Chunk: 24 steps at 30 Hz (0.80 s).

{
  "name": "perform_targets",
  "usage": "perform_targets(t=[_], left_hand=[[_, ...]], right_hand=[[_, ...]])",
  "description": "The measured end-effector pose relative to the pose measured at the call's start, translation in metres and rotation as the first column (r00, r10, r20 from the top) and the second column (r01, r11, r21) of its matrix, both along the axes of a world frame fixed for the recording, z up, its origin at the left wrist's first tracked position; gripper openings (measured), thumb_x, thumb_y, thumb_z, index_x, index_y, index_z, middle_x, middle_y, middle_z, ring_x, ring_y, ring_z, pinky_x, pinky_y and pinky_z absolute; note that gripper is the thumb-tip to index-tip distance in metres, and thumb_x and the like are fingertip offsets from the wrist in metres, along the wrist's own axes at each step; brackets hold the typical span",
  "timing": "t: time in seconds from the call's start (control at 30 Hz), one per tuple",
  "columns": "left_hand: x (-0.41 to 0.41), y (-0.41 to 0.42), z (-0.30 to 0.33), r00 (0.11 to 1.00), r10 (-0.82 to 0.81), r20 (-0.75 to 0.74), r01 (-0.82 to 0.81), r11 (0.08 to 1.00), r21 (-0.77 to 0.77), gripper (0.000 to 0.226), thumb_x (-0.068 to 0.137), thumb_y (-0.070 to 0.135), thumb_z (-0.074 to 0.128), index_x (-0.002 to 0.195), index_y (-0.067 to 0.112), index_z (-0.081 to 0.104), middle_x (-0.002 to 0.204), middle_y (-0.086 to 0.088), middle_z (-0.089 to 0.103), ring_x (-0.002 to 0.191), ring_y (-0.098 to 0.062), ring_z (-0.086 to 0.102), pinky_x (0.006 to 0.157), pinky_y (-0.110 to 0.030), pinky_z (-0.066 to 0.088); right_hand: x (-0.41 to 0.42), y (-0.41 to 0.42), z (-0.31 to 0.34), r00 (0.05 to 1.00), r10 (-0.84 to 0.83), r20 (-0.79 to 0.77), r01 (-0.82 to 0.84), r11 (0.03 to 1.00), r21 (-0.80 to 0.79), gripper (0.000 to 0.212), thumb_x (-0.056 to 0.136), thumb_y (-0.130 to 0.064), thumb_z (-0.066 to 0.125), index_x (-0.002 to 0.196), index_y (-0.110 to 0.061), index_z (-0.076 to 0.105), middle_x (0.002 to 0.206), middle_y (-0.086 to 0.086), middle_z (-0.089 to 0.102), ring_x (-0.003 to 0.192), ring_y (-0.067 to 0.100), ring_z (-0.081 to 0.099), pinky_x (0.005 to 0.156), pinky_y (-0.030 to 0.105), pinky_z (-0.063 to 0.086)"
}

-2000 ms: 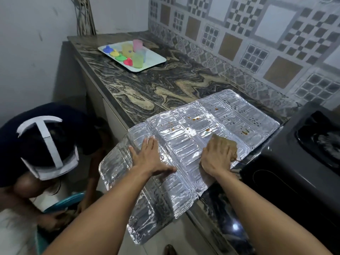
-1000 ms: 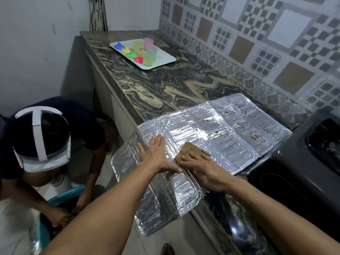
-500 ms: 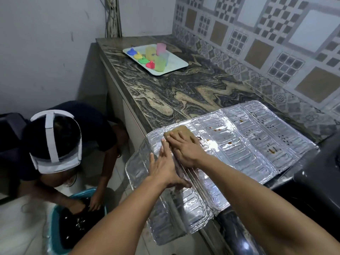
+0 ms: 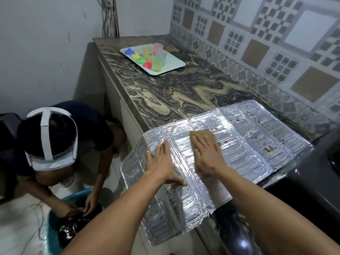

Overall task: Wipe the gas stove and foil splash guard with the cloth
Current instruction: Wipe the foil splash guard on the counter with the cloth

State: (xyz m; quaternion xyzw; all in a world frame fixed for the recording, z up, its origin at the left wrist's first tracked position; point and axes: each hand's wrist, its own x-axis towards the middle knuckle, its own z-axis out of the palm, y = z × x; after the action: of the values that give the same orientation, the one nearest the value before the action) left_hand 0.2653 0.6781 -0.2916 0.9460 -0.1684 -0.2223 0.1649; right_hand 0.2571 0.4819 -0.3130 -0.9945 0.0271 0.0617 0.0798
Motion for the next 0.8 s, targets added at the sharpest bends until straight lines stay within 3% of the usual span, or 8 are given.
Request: perform_targets(t=[0.1,0.17,0.3,0.43,0.53,0.63,0.73,0.8], left_hand=[[0.002,0.003,-0.002,0.997,-0.070,0.020,0.068,0.996,0.061,0.144,0.050,0.080,0.070,0.154,0.024,-0.013,0.161,-0.006,-0.019,0.148,-0.026,-0.016,0.118,-0.058,0.000],[0.004,0.004,-0.001,0.996,-0.087,0.031,0.083,0.990,0.113,0.140,0.051,0.085,0.065,0.154,0.025,-0.008,0.161,-0.007,-0.017,0.149,-0.027,-0.014,0.117,-0.060,0.000],[0.013,-0.004,0.010,0.993,-0.074,0.088,0.055,0.979,0.195,0.114,0.064,0.089,0.048,0.153,0.025,0.018,0.162,-0.012,0.004,0.149,-0.031,0.005,0.114,-0.065,0.003],[0.019,-0.017,0.021,0.966,-0.087,0.241,0.029,0.971,0.236,0.077,0.072,0.072,0.062,0.129,0.020,0.055,0.148,-0.015,0.035,0.142,-0.032,0.021,0.114,-0.060,0.014],[0.024,-0.023,0.018,0.979,-0.048,0.198,0.012,0.983,0.182,0.088,0.067,0.064,0.073,0.135,0.016,0.045,0.154,-0.012,0.027,0.145,-0.029,0.017,0.115,-0.062,0.011],[0.032,-0.024,0.018,0.991,0.016,0.130,-0.035,0.989,0.144,0.114,0.058,0.064,0.079,0.145,0.012,0.026,0.151,-0.007,0.033,0.140,-0.026,0.030,0.113,-0.059,0.019],[0.040,-0.022,0.018,0.997,0.034,0.075,-0.046,0.985,0.164,0.135,0.053,0.068,0.079,0.153,0.014,0.005,0.161,-0.008,0.011,0.149,-0.029,0.008,0.116,-0.061,0.002],[0.045,-0.020,0.016,0.999,0.026,0.030,-0.031,0.981,0.193,0.141,0.052,0.072,0.076,0.155,0.016,-0.003,0.163,-0.007,-0.008,0.149,-0.028,-0.008,0.113,-0.060,-0.007]], right_hand=[[0.000,-0.033,0.008,0.947,-0.313,-0.068,0.311,0.950,-0.036,0.057,0.103,-0.037,0.016,0.155,-0.024,-0.003,0.163,0.001,-0.009,0.149,0.027,-0.009,0.118,0.055,-0.007],[0.004,-0.035,0.009,0.927,-0.357,-0.115,0.356,0.934,-0.023,0.060,0.102,-0.039,0.017,0.154,-0.022,-0.007,0.162,0.003,-0.013,0.148,0.032,-0.011,0.116,0.059,-0.007],[0.001,-0.003,0.005,0.999,-0.034,-0.014,0.034,0.999,-0.042,0.067,0.094,-0.052,0.003,0.154,-0.023,-0.006,0.162,0.001,-0.008,0.149,0.031,-0.010,0.112,0.051,-0.018],[0.002,0.012,0.004,0.979,0.199,0.044,-0.203,0.973,0.107,0.063,0.093,-0.046,0.008,0.153,-0.032,0.013,0.162,-0.011,0.007,0.150,0.017,-0.003,0.119,0.048,-0.008],[0.016,-0.005,0.005,0.984,0.128,0.120,-0.143,0.982,0.127,0.059,0.093,-0.041,0.015,0.150,-0.035,0.024,0.162,-0.008,0.013,0.150,0.015,0.002,0.119,0.053,-0.002],[0.041,-0.029,0.006,0.983,-0.154,0.098,0.140,0.981,0.135,0.050,0.101,-0.031,0.026,0.151,-0.031,0.021,0.162,0.002,0.013,0.150,0.024,0.003,0.115,0.053,-0.011],[0.065,-0.042,0.007,0.913,-0.407,0.038,0.403,0.911,0.087,0.057,0.100,-0.030,0.029,0.152,-0.019,0.009,0.161,0.012,0.010,0.149,0.031,0.000,0.119,0.054,-0.004],[0.074,-0.038,0.008,0.898,-0.441,0.006,0.441,0.897,0.033,0.071,0.096,-0.029,0.040,0.153,-0.016,0.000,0.162,0.013,0.003,0.149,0.036,-0.003,0.119,0.055,-0.004]])
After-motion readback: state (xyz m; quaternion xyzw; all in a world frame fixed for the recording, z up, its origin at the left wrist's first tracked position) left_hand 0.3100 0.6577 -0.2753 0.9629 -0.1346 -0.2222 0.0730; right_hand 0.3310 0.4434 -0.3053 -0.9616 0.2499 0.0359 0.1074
